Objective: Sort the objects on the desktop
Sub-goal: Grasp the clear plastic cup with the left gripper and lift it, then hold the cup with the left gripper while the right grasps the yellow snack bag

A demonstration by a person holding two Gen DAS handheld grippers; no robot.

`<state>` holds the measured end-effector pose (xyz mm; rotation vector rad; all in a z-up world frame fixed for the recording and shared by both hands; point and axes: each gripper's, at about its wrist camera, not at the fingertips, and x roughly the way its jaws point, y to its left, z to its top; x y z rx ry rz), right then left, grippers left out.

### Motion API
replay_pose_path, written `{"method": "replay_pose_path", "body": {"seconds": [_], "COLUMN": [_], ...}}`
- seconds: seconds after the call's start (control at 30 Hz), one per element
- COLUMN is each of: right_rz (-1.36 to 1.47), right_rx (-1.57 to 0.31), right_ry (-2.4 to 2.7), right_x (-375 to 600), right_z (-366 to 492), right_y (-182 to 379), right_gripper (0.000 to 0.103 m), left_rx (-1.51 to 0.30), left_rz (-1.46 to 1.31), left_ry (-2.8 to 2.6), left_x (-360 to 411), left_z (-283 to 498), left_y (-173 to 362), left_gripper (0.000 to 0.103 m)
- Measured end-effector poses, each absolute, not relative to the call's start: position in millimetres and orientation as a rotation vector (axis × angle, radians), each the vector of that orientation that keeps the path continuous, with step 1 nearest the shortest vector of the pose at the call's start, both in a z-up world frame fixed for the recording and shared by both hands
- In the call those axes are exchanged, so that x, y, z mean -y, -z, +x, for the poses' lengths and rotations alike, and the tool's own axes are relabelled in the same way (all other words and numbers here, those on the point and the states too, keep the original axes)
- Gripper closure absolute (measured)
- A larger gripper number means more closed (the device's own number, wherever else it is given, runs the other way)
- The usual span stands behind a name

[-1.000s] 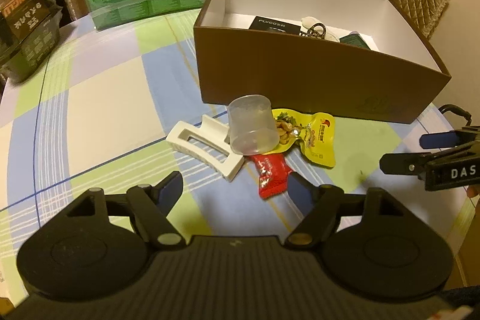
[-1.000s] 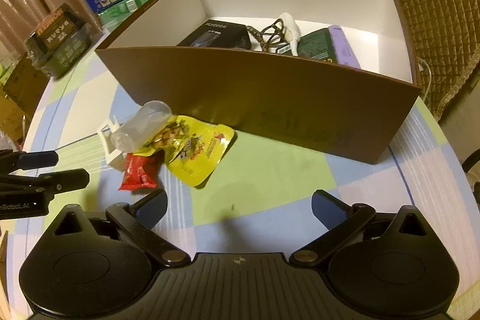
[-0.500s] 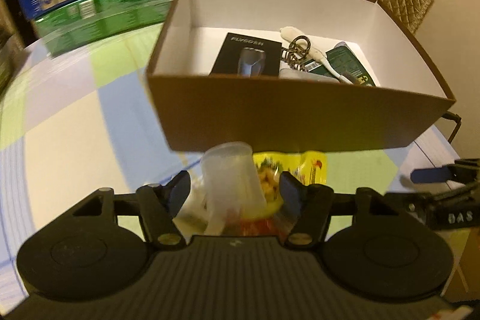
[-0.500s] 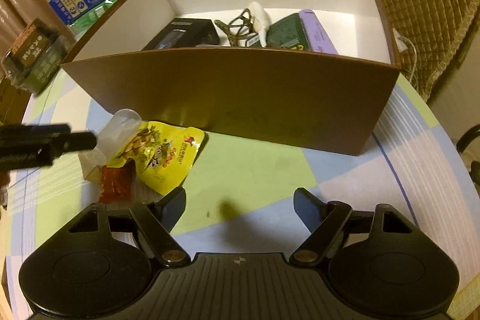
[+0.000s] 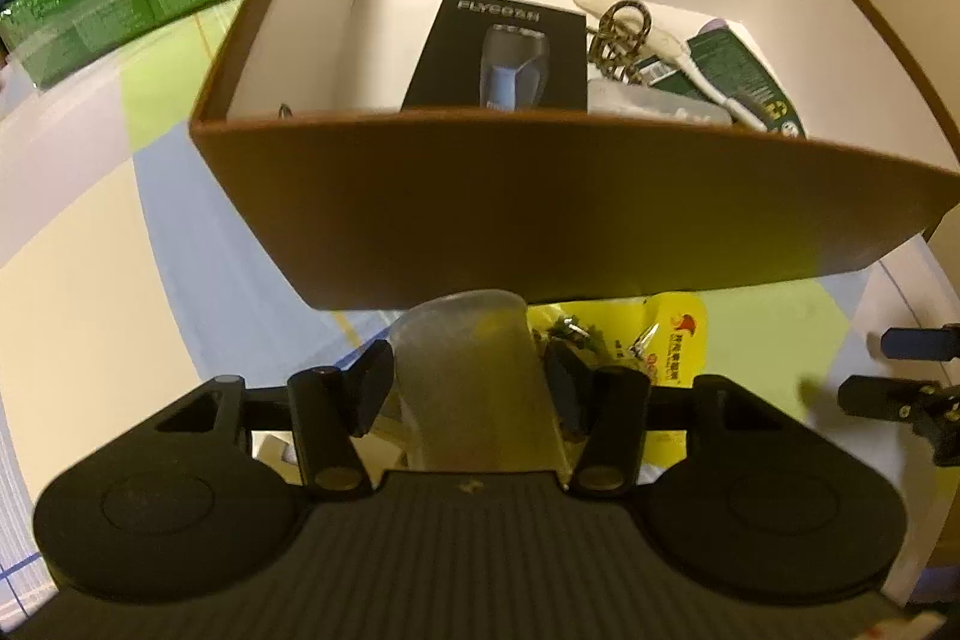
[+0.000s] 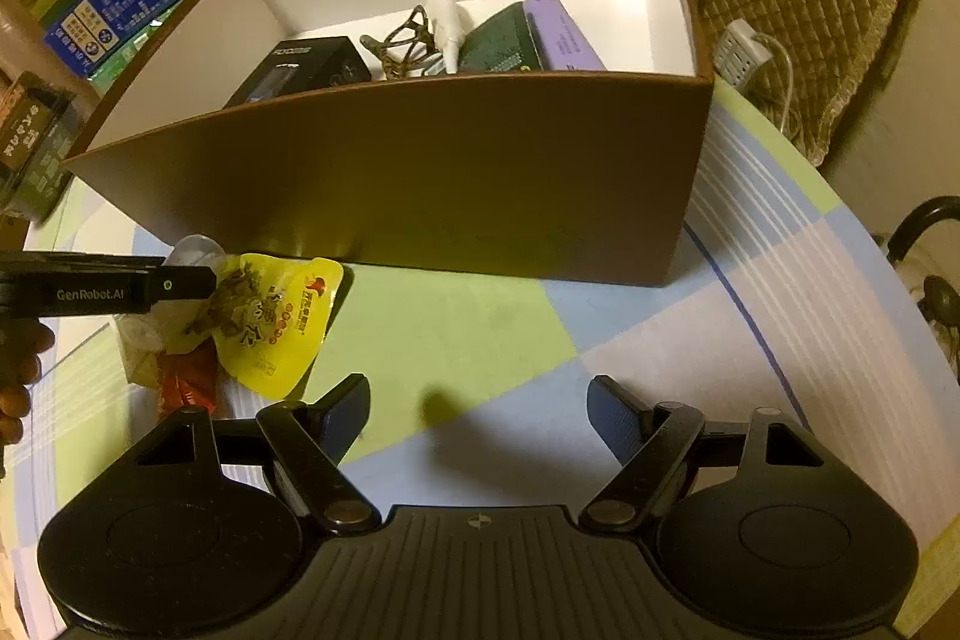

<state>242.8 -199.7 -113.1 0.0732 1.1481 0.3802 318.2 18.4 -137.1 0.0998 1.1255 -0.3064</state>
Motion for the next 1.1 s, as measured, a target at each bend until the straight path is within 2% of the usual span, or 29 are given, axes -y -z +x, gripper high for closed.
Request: {"method": "replay_pose_path", "body": {"seconds": [0.3,0.63,0.8,0.87,1.1], "right_rz": [0.055,-0.017,-0.062,-0.076,-0.107], "right_rx": [-1.145,-1.080,-1.046,-1.037,-1.040], "right_ry": [-0.392,-0.472,-0.532,-0.557,-0.612], "right_x": [195,181,167,162,146], "right_z": [244,231,220,217,209], "right_y": [112,106,104,104,105], "right_gripper": [0.026,0.026,0.026,0.026,0.026], "left_rx": [-1.076,-0.970,-0.947,-0.943,-1.021], "left_rz": [0.097,0.045,-0.028,-0.051,-0.091], "left_ry": [0.308,0.247,0.206,0.211,0.144], "left_x": [-18,-45,-69,-76,-92], "left_z": [307,256,225,213,182], "left_y": [133,91,72,67,87], "left_gripper": [0.055,0.057,0.071,0.071,0.070]}}
